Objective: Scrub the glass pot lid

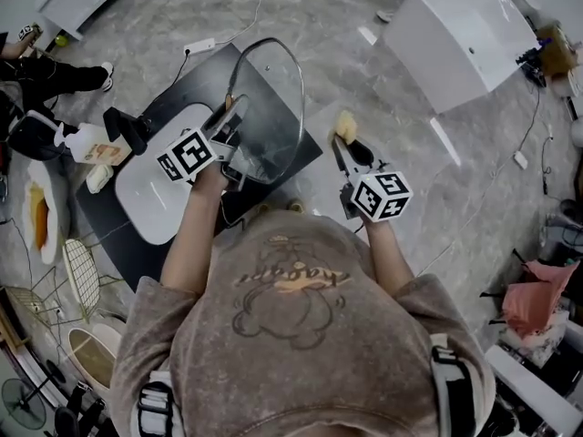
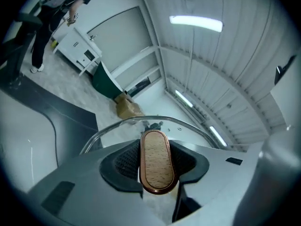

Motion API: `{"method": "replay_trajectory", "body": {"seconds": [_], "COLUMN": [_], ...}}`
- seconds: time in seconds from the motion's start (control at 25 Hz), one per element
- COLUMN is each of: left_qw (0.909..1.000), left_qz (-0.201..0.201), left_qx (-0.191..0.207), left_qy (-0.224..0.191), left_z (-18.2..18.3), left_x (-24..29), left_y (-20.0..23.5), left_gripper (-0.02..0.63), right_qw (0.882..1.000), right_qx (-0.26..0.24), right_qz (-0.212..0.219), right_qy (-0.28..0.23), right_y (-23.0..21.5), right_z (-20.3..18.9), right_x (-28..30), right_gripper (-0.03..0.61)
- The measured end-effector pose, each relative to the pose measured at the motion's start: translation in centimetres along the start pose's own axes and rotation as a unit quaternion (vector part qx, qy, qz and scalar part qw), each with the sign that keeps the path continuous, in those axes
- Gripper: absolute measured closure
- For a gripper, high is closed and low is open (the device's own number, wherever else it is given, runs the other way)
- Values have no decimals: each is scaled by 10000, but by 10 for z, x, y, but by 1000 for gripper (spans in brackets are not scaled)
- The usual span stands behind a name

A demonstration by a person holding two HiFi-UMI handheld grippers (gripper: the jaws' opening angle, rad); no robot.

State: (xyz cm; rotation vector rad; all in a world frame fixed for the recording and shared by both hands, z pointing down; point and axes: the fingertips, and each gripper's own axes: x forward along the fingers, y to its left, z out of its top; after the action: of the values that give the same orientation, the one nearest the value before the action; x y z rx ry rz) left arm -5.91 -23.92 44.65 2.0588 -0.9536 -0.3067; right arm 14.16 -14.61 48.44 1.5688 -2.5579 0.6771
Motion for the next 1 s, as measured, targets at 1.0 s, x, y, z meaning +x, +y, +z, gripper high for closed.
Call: {"method": "replay_trajectory", "body": {"seconds": [1.0], "left_qw": [9546], "left_qz": [-1902], "left_qx": [-2294], "left_qy": [-49], "left_z": [-32], "left_x": [-45], "left_y": [-44], "left_gripper": [433], "right_qw": [9834], "right_qx": [-972], "right_qz": [1482], "right_qy": [-391], "right_y": [128], "right_z": [69], "right_x": [41], "right_gripper": [522]}}
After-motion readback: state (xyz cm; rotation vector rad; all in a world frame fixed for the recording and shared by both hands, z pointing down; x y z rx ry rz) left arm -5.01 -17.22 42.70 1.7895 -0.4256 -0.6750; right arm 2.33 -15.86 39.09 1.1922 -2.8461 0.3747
